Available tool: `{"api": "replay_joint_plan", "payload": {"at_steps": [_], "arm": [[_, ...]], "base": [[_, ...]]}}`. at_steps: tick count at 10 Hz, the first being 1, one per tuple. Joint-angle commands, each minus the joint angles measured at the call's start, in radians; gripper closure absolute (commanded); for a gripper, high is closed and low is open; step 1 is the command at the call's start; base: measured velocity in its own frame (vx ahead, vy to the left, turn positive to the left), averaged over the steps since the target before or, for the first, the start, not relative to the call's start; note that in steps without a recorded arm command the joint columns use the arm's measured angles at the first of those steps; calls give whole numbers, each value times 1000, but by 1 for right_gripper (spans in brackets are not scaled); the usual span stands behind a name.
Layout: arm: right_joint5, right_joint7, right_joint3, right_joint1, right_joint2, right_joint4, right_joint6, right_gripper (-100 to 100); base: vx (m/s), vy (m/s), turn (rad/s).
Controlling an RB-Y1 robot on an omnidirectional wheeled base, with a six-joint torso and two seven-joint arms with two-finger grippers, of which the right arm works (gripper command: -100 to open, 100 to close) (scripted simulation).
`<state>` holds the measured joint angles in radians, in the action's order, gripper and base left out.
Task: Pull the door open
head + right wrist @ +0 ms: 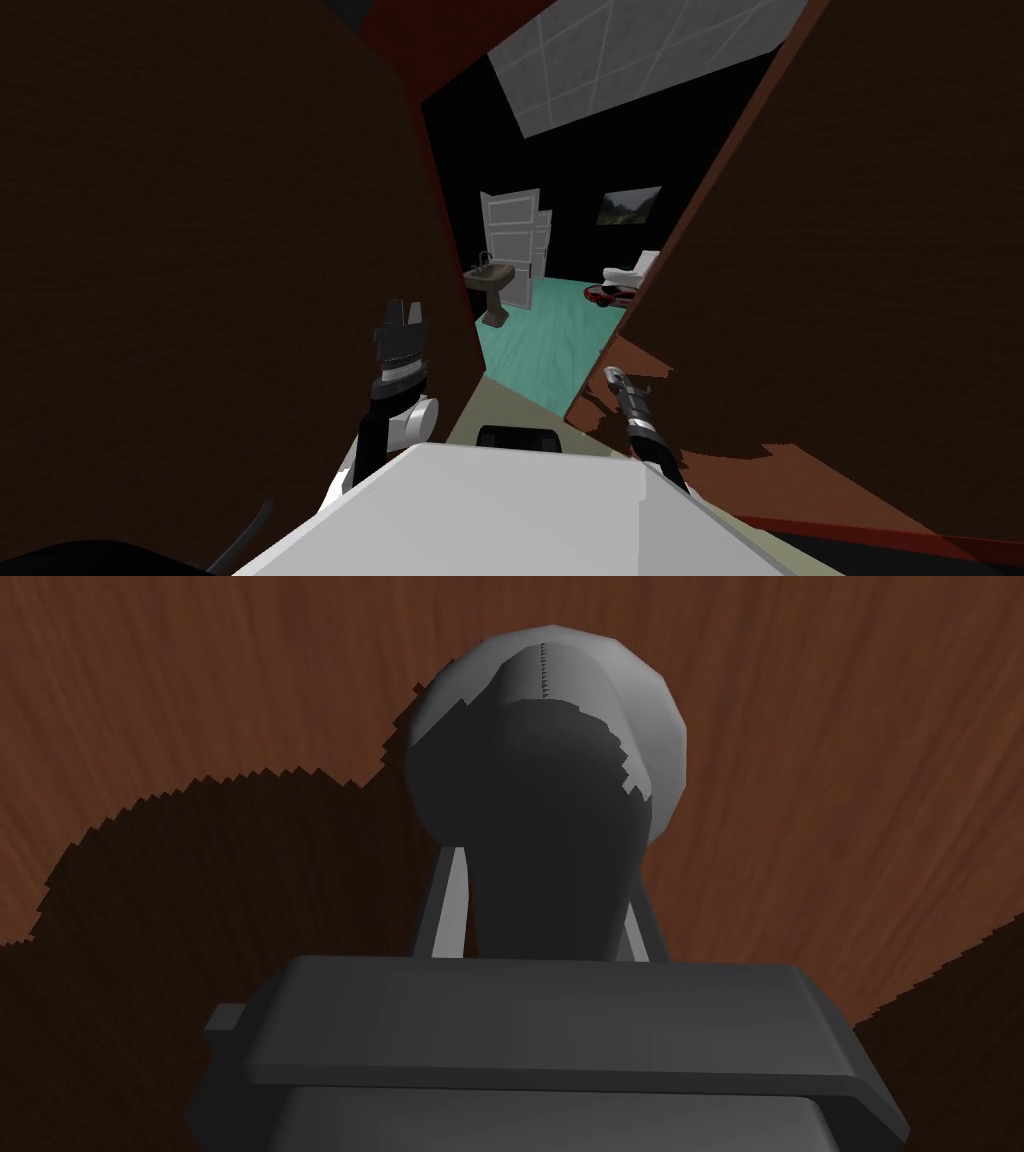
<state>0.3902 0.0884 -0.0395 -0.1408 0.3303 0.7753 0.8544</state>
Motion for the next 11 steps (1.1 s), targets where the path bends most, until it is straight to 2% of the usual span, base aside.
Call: {"api": "replay_joint_plan", "payload": {"at_steps": [1,3,4,6,11], "arm": [[0,0,1,-1,-1,0,2,100],[0,0,1,-1,-1,0,2,100],[-7,13,16,-11,7,3,7,100],[-13,24,29,-19,16,7,15,100],[-37,73,84,-52,51,25,50,100]], "base": [[-16,4,2],[-4,2,-1],[-136,-30,109],[-176,-10,80],[-207,-21,104]]}}
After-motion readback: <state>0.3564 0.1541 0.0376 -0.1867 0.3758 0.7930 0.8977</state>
